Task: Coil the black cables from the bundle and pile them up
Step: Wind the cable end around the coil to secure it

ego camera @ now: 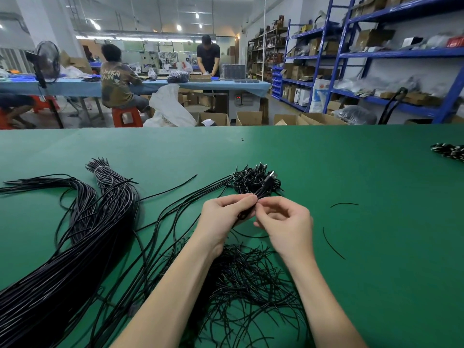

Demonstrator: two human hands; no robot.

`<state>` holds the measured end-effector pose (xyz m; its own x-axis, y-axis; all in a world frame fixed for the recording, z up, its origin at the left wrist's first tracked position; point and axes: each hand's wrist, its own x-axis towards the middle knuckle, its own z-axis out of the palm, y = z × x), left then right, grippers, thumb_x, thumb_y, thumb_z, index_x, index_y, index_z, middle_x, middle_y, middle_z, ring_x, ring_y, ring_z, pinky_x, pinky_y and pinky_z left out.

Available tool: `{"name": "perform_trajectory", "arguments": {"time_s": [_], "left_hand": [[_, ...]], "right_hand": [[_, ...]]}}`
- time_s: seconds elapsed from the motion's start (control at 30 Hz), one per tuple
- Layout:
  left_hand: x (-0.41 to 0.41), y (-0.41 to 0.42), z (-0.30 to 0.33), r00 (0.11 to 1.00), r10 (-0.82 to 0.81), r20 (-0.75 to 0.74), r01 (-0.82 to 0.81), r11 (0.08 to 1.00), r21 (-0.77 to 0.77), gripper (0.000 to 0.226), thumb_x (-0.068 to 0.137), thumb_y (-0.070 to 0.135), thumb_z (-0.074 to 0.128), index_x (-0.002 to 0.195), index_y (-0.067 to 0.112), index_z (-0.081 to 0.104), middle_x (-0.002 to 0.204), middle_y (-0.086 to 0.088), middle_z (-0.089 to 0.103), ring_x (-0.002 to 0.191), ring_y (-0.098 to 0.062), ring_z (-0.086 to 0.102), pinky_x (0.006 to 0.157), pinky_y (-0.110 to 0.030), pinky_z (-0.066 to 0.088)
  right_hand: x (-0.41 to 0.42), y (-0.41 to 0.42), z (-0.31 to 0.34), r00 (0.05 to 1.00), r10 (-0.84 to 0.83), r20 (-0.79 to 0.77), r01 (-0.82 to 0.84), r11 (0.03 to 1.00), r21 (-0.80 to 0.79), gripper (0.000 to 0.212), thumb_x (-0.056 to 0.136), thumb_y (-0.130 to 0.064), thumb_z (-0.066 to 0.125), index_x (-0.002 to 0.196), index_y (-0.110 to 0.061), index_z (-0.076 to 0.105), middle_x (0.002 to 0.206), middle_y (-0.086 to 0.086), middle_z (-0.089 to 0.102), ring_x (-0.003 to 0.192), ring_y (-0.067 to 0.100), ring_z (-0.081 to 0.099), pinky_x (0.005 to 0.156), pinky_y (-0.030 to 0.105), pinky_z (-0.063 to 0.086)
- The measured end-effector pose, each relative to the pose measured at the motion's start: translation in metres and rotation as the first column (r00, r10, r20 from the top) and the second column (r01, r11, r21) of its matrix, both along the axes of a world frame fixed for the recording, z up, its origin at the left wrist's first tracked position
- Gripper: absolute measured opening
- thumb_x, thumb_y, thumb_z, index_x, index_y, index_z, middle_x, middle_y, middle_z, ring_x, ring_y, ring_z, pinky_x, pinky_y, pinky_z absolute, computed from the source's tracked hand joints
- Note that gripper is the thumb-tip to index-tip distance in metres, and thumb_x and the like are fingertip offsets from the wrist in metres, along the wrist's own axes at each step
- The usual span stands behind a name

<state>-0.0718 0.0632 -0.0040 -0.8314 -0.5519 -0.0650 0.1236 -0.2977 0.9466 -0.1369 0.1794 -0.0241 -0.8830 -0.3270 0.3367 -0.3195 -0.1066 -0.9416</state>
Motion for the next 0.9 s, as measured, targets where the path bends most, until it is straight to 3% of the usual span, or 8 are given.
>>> {"name": "perform_trajectory", "arguments": {"time_s": [0.13,0.2,0.43,0.57,0.63,0.7,0.8,0.9], "left_hand": [[-0.002,0.002,0.002,0.998,0.052,0.045,-0.052,0.999,-0.012,0.006,0.080,0.013,0.079,0.081,0.008,0.081,0.084,-0.014,0.077,0.072,-0.015,0.072,0.081,-0.027,0.060],[-0.002,0.002,0.002,0.997,0.060,0.053,-0.060,0.998,0.000,0.009,0.081,0.015,0.078,0.080,0.006,0.080,0.082,-0.015,0.076,0.070,-0.016,0.070,0.084,-0.029,0.060],[-0.002,0.004,0.004,0.997,0.059,0.046,-0.060,0.998,0.027,0.019,0.086,0.019,0.073,0.072,0.010,0.081,0.085,-0.016,0.075,0.078,-0.021,0.067,0.090,-0.034,0.056],[0.003,0.001,0.006,0.999,-0.041,0.013,0.040,0.999,0.026,0.016,0.087,0.020,0.074,0.074,0.015,0.082,0.087,-0.013,0.077,0.074,-0.017,0.070,0.081,-0.025,0.059],[0.003,0.001,0.006,0.999,-0.052,0.013,0.052,0.999,0.004,0.014,0.087,0.021,0.074,0.076,0.016,0.082,0.088,-0.014,0.077,0.076,-0.017,0.071,0.084,-0.026,0.058],[0.003,0.001,0.005,0.999,-0.043,0.011,0.043,0.999,-0.019,0.014,0.087,0.021,0.074,0.079,0.013,0.082,0.091,-0.015,0.077,0.081,-0.018,0.073,0.087,-0.027,0.058],[0.002,0.002,0.005,0.999,-0.040,-0.027,0.038,0.998,-0.045,0.012,0.089,0.019,0.073,0.085,0.011,0.081,0.093,-0.014,0.077,0.083,-0.017,0.073,0.086,-0.025,0.058],[0.002,0.002,0.005,0.991,-0.098,-0.086,0.095,0.995,-0.044,0.014,0.085,0.018,0.074,0.092,0.008,0.081,0.096,-0.015,0.077,0.084,-0.016,0.072,0.080,-0.021,0.057]], "right_hand": [[-0.001,0.002,-0.001,0.987,-0.014,-0.160,0.033,0.993,0.114,0.022,0.082,-0.011,0.079,0.081,-0.033,0.077,0.068,-0.006,0.073,0.061,0.016,0.071,0.062,0.031,0.063],[-0.002,0.003,-0.001,0.989,0.022,-0.149,-0.008,0.995,0.095,0.022,0.084,-0.009,0.077,0.082,-0.031,0.077,0.070,-0.004,0.074,0.063,0.014,0.072,0.062,0.027,0.062],[-0.002,0.004,-0.002,0.945,0.224,0.238,-0.192,0.970,-0.148,0.012,0.092,0.000,0.070,0.102,-0.005,0.064,0.079,0.012,0.075,0.075,0.019,0.074,0.069,0.029,0.062],[-0.005,0.009,0.002,0.884,0.314,0.346,-0.274,0.948,-0.162,0.010,0.093,-0.005,0.070,0.102,0.001,0.068,0.082,0.013,0.075,0.074,0.017,0.072,0.069,0.028,0.062],[-0.006,0.011,0.002,0.859,0.331,0.391,-0.310,0.944,-0.118,0.016,0.096,-0.010,0.067,0.103,0.004,0.069,0.075,0.005,0.071,0.070,0.014,0.070,0.067,0.028,0.062],[-0.005,0.011,0.004,0.843,0.317,0.434,-0.322,0.945,-0.064,0.020,0.097,-0.016,0.067,0.097,0.002,0.074,0.066,-0.002,0.065,0.064,0.011,0.067,0.064,0.027,0.061],[-0.005,0.013,0.009,0.832,0.305,0.463,-0.321,0.946,-0.046,0.023,0.095,-0.022,0.070,0.076,-0.013,0.080,0.063,-0.005,0.062,0.061,0.008,0.065,0.059,0.024,0.058],[-0.003,0.015,0.014,0.720,0.390,0.574,-0.321,0.920,-0.223,0.018,0.095,-0.016,0.067,0.081,-0.009,0.076,0.065,-0.002,0.063,0.061,0.008,0.066,0.050,0.018,0.055]]}}
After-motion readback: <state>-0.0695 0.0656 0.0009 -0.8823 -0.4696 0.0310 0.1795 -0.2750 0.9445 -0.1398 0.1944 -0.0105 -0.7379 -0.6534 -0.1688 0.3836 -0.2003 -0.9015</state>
